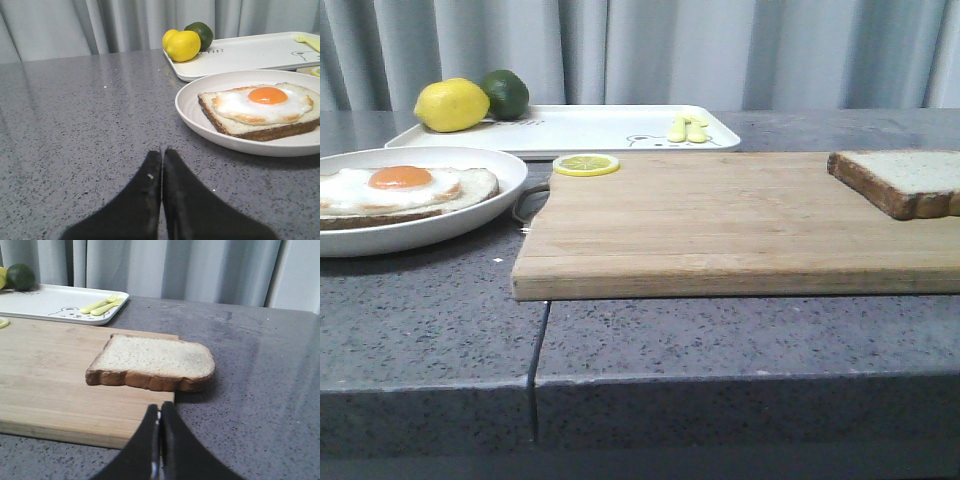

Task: Place bread and move sandwich to tray
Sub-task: 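Move the right gripper above the bread slice on the cutting board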

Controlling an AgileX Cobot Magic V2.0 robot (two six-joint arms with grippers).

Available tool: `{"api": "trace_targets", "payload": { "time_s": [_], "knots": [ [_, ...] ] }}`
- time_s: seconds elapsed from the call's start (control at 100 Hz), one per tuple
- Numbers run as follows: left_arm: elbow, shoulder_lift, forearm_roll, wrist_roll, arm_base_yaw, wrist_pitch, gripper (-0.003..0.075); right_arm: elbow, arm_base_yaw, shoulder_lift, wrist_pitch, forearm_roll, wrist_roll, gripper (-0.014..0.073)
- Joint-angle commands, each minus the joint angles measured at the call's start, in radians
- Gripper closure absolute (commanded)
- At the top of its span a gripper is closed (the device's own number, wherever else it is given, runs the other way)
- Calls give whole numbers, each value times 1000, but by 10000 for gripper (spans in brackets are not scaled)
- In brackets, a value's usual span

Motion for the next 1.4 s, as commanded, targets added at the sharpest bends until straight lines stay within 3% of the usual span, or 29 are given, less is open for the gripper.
{"api": "trace_targets", "payload": {
  "time_s": [0.0,0.85,1.12,1.29,1.39],
  "knots": [
    [14,-34,-1,-9,-3,-78,739,0,-5,-21,-81,-9,-1,710],
    [14,-34,-5,-9,-3,-79,739,-2,-5,-21,-107,-9,-1,710],
    [-20,-34,-65,-9,-3,-174,739,-8,-5,-21,-181,8,9,710],
    [-124,-25,-106,-9,-3,-141,739,-99,-5,-15,-102,112,30,710],
    [-224,19,-119,-9,-3,-40,739,-196,-5,8,15,118,30,710]
  ]
}}
